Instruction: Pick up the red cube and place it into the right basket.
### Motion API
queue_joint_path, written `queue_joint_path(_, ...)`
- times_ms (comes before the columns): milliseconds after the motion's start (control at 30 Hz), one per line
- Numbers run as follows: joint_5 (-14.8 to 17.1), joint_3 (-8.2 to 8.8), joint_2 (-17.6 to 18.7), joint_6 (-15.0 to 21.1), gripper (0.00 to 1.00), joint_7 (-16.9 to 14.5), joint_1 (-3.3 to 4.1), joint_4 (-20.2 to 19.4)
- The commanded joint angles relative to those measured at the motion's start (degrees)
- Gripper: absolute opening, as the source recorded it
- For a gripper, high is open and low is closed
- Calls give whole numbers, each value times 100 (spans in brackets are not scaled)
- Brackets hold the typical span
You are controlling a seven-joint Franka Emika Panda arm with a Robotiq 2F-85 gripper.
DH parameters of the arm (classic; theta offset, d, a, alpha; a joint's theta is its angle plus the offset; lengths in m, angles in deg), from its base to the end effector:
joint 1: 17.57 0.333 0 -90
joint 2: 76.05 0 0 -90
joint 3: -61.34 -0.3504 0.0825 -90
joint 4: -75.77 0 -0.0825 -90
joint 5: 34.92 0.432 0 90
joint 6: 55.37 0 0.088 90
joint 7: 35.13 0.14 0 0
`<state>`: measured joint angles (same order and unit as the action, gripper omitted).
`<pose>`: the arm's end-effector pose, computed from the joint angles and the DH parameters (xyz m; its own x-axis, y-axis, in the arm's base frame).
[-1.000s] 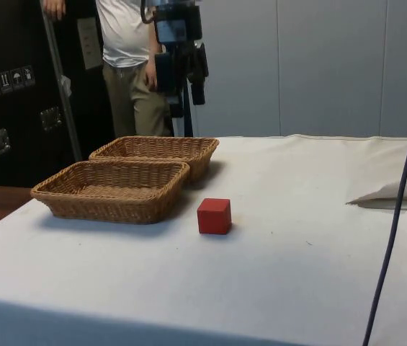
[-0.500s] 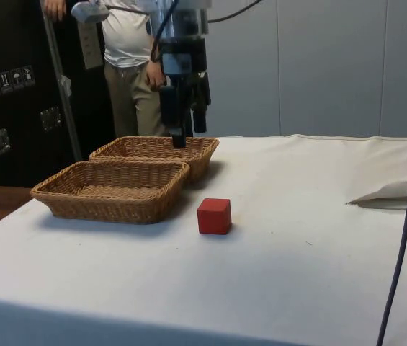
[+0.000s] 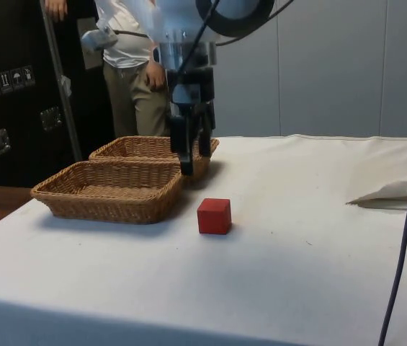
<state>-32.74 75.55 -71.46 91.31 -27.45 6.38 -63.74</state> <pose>0.5175 0.0875 0.2395 0.9989 0.0057 0.0469 0.0061 -0.9999 -0.0091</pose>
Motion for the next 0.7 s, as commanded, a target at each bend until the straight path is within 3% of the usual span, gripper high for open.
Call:
queue_joint_path(0, 120, -17, -40, 115, 100, -143, -11, -92)
queue_joint_path(200, 6, 0, -6, 138, 100, -120, -34, -115)
queue_joint_path(467, 229, -46, 92, 424, 100, -367, -103, -292)
queue_joint_path(500, 46, 0, 92, 361, 100, -235, -92, -275)
queue_joint_path(533, 264, -52, 120, 453, 100, -401, -109, -298)
queue_joint_path(667, 390, -69, 298, 567, 100, -539, -115, -264)
